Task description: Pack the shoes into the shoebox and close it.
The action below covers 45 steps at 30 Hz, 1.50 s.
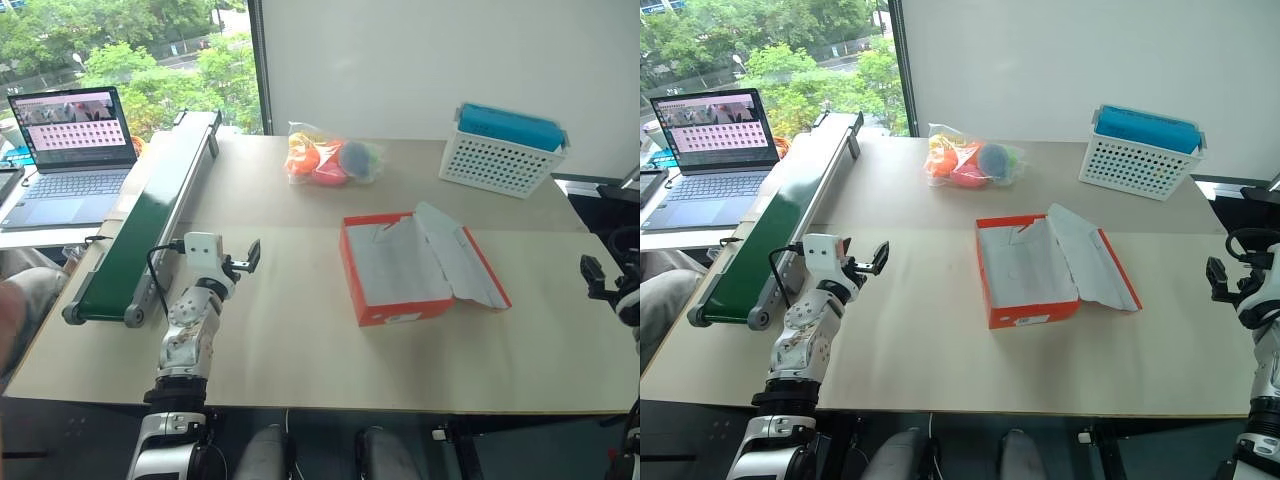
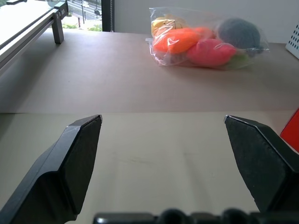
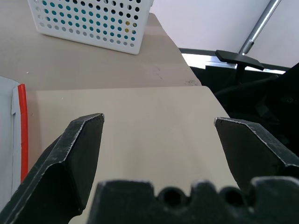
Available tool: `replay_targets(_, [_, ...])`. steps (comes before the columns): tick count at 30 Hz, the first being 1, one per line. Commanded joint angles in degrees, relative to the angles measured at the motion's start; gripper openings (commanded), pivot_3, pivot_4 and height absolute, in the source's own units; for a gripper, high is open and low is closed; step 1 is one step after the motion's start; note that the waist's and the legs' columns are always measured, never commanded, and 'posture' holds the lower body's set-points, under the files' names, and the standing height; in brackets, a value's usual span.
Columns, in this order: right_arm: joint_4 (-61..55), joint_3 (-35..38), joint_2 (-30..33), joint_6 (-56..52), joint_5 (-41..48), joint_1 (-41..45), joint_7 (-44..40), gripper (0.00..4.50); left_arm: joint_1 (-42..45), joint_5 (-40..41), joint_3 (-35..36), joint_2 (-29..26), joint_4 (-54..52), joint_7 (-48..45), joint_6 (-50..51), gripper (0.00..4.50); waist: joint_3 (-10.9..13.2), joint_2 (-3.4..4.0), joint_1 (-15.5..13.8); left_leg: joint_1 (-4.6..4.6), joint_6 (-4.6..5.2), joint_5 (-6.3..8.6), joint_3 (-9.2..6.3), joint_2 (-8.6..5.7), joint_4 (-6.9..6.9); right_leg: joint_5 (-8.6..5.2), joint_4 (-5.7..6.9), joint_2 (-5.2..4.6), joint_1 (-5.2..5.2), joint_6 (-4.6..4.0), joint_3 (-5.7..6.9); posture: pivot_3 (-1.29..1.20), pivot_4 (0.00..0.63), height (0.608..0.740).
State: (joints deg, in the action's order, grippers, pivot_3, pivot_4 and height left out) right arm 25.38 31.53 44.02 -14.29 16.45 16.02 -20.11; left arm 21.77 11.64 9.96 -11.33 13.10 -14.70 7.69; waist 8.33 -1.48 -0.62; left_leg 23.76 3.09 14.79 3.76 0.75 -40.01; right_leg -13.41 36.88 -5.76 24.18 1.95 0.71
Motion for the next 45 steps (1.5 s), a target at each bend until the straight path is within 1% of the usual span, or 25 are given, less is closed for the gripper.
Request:
replay_targets(1, [-8.87,-1.65,1.07,-3.87,2.8,3.41,-1.01,4.45,1.19,-0.83,-0.73,-1.15,-3.76,0.14,-0.59,4.5,0.0,0.0,0.0,0.0,0.0,0.0,0.0,0.0,0.0,0.0,0.0,0.0,0.0,0.0,0.0,0.0,0.15,0.705])
replay_targets(2, [-15.85,-3.96,0.0,-8.56,6.76,6.2,-2.41,4.45,2.09,-0.5,-0.29,-1.39,-5.13,0.56,0.08,4.5,0.02,0.03,0.22,0.0,0.0,0.0,0.0,0.0,0.0,0.0,0.0,0.0,0.0,0.0,-0.01,0.0,0.15,0.705])
replay_targets(4, [-27.15,-8.27,-1.5,-17.35,13.67,10.22,-5.13,4.45,3.14,0.47,0.5,-2.08,-6.38,0.52,1.13,4.5,0.05,0.13,1.78,0.01,0.0,0.0,0.11,0.06,0.0,0.03,0.14,0.02,0.17,-0.03,-0.22,0.0,0.15,0.705])
replay_targets(5, [-32.51,-11.61,-1.81,-21.87,17.33,11.93,-7.13,4.45,3.18,0.86,1.25,-3.0,-6.27,0.11,1.32,4.5,0.05,0.14,1.92,-0.03,-0.01,0.0,0.1,0.11,0.02,0.07,0.15,0.06,0.16,-0.08,-0.25,0.0,0.15,0.705])
replay_targets(7, [-39.93,-16.02,-2.34,-29.22,23.44,14.05,-9.82,4.45,3.14,1.37,3.25,-4.93,-5.66,-0.08,1.7,4.5,0.03,0.16,2.01,-0.07,-0.03,-0.01,0.01,0.18,0.07,0.06,0.15,0.21,0.14,-0.09,-0.21,0.0,0.15,0.705])
replay_targets(10, [-47.57,-21.66,-1.81,-37.28,31.53,16.13,-14.78,4.45,4.04,3.73,7.85,-9.79,-4.92,-0.81,3.9,4.5,0.08,0.05,1.37,-0.05,-0.04,0.0,-0.25,0.29,0.17,0.01,0.11,0.35,0.11,-0.16,0.12,0.0,0.15,0.705])
replay_targets(12, [-49.8,-23.28,-1.44,-39.36,34.37,16.16,-17.18,4.45,4.74,5.16,9.19,-12.39,-3.92,-2.32,5.15,4.5,0.14,-0.04,0.84,0.1,-0.05,-0.01,-0.27,0.27,0.15,0.01,0.1,0.25,0.18,-0.17,0.2,0.0,0.15,0.705])
replay_targets(14, [-51.15,-24.94,-2.12,-40.7,36.18,15.93,-18.48,4.45,4.73,4.8,10.24,-15.49,-1.48,-3.46,5.15,4.5,0.14,-0.04,0.04,0.21,-0.02,0.0,-0.26,0.06,0.03,0.03,0.02,-0.04,0.19,-0.13,0.26,0.0,0.15,0.705])
replay_targets(16, [-51.53,-26.93,-3.53,-40.92,36.05,15.85,-18.35,4.45,4.31,4.57,11.97,-18.73,1.1,-4.15,5.11,4.5,0.14,-0.05,-0.23,0.23,0.17,0.04,-0.22,-0.09,-0.13,0.09,-0.11,-0.38,0.09,-0.01,0.4,0.0,0.15,0.705])
replay_targets(18, [-51.19,-28.16,-4.75,-40.85,35.0,16.23,-17.45,4.45,4.18,4.93,13.29,-20.69,2.38,-4.41,5.28,4.5,0.16,-0.14,-0.19,0.24,0.28,0.09,-0.2,-0.13,-0.24,0.13,-0.17,-0.49,0.05,0.04,0.44,0.0,0.15,0.705])
replay_targets(21, [-51.45,-31.66,-8.6,-39.57,32.91,16.25,-15.91,4.45,4.71,6.45,17.01,-25.35,6.6,-5.51,6.81,4.5,0.17,-0.26,-0.02,0.25,0.27,0.1,-0.2,-0.12,-0.2,0.14,-0.12,-0.6,0.14,0.06,0.56,0.0,0.15,0.705])
replay_targets(24, [-50.74,-34.96,-12.13,-37.8,28.83,15.89,-13.79,4.45,4.46,5.14,15.58,-28.29,11.24,-7.87,7.42,4.5,0.17,-0.26,0.24,0.29,0.15,0.04,-0.18,-0.06,-0.11,0.14,-0.03,-0.61,0.29,0.04,0.67,0.0,0.15,0.705])
replay_targets(26, [-50.11,-34.8,-14.29,-37.89,28.12,15.93,-12.21,4.45,4.4,4.29,14.78,-28.96,13.79,-8.05,7.45,4.5,0.17,-0.26,0.26,0.29,0.08,0.0,-0.16,-0.08,-0.04,0.13,0.06,-0.63,0.35,0.04,0.76,0.0,0.15,0.705])
replay_targets(28, [-50.19,-33.61,-17.0,-37.29,28.61,13.96,-10.84,4.45,5.25,3.94,14.01,-27.94,16.36,-6.88,8.44,4.5,0.16,-0.27,0.09,0.29,0.08,0.0,-0.15,-0.1,-0.07,0.14,0.08,-0.71,0.34,0.02,0.92,0.0,0.15,0.705])
replay_targets(30, [-50.16,-33.13,-18.25,-36.07,27.42,11.55,-9.73,4.45,6.08,3.5,13.01,-26.99,17.7,-6.28,8.88,4.5,0.15,-0.31,-0.09,0.29,0.08,0.0,-0.21,-0.09,-0.1,0.15,0.06,-0.77,0.26,0.01,1.19,0.0,0.15,0.705])
replay_targets(33, [-50.53,-33.44,-18.58,-34.12,25.21,8.61,-9.17,4.45,6.87,3.2,12.03,-26.41,18.28,-6.29,8.25,4.5,0.13,-0.4,-0.23,0.38,0.08,0.0,-0.31,-0.11,-0.15,0.18,0.03,-0.89,0.23,-0.03,1.54,0.0,0.15,0.705])
replay_targets(35, [-51.81,-34.68,-17.92,-31.45,22.04,5.6,-9.24,4.45,8.11,3.37,11.23,-25.4,18.88,-6.37,8.29,4.5,0.12,-0.41,-0.15,0.47,0.07,0.0,-0.25,-0.11,-0.15,0.21,0.04,-0.94,0.38,-0.08,1.55,0.0,0.15,0.705])
replay_targets(37, [-52.84,-34.51,-18.07,-30.17,21.33,3.85,-9.66,4.45,9.34,3.49,10.4,-24.25,19.61,-6.58,8.26,4.5,0.12,-0.41,-0.07,0.45,0.05,-0.01,-0.26,-0.1,-0.15,0.21,0.08,-0.93,0.37,-0.08,1.62,0.0,0.15,0.705])
replay_targets(41, [-53.03,-33.52,-18.58,-29.7,20.33,3.37,-8.77,4.45,12.04,2.77,8.73,-22.96,21.1,-6.39,8.57,4.5,0.12,-0.42,0.34,0.39,0.04,-0.02,-0.18,-0.09,-0.15,0.22,0.13,-0.87,0.38,-0.1,1.61,0.0,0.15,0.705])
replay_targets(45, [-53.05,-34.02,-19.07,-29.62,18.56,3.49,-7.18,4.45,13.57,2.23,7.53,-23.3,23.46,-7.19,8.06,4.5,0.12,-0.43,0.61,0.4,0.04,-0.02,-0.19,-0.06,-0.14,0.22,0.12,-0.78,0.38,-0.1,1.63,0.0,0.15,0.705])
